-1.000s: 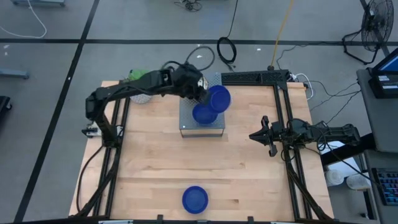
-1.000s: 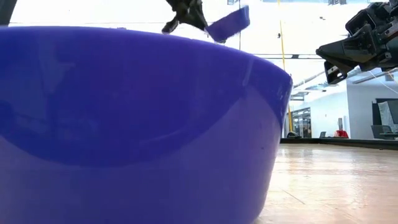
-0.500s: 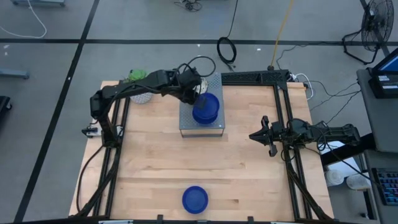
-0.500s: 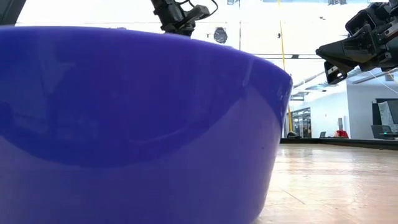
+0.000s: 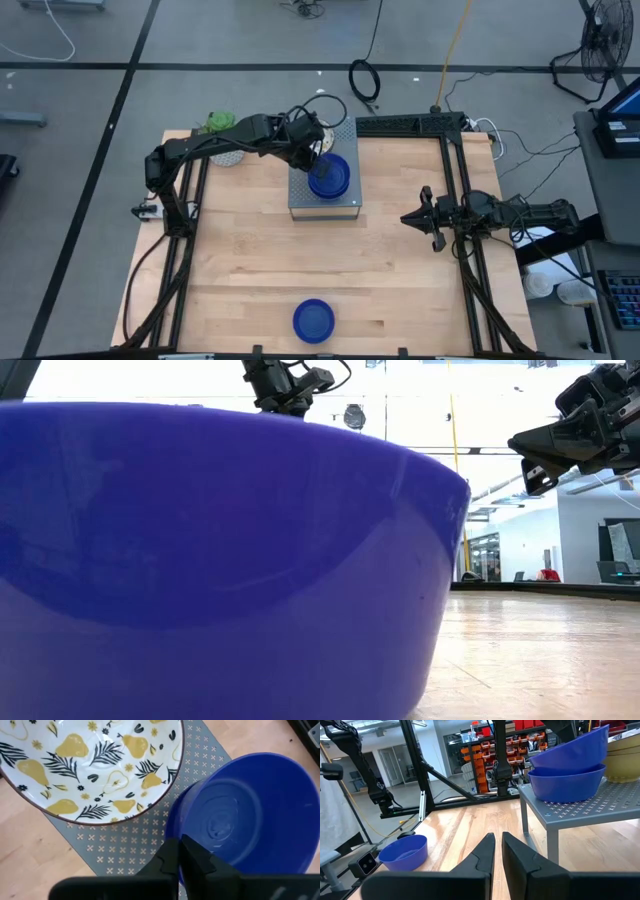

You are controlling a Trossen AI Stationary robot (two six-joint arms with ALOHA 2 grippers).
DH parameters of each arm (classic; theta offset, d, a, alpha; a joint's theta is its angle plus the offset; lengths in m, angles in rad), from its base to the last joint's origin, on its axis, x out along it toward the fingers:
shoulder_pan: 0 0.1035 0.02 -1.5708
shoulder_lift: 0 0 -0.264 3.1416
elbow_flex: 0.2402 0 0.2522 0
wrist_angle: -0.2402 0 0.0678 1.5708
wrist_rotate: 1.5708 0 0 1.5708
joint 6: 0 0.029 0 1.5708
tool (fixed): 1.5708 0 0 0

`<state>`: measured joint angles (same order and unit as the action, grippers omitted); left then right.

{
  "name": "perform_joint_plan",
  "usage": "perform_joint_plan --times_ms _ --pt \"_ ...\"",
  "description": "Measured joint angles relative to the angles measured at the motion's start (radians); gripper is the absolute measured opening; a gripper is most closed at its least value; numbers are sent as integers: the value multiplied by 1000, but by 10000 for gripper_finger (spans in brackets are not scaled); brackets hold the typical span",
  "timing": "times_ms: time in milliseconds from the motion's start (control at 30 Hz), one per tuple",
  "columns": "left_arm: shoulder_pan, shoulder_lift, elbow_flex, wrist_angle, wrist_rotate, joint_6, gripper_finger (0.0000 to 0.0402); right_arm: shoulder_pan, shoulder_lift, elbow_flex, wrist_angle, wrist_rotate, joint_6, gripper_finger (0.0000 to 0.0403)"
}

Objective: Pick & Place Mini bowls
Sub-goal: Stack the left blue bowl on the blue bowl on the shelf

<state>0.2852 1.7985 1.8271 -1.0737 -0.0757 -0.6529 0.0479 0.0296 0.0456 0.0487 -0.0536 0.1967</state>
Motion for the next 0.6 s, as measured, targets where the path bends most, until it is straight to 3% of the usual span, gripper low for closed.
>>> perform_joint_plan --times_ms 300,600 --pt "-4 0 0 1 31 25 48 0 0 0 0 0 0 20" --pt "-12 -1 0 21 32 152 42 0 0 0 0 0 0 20"
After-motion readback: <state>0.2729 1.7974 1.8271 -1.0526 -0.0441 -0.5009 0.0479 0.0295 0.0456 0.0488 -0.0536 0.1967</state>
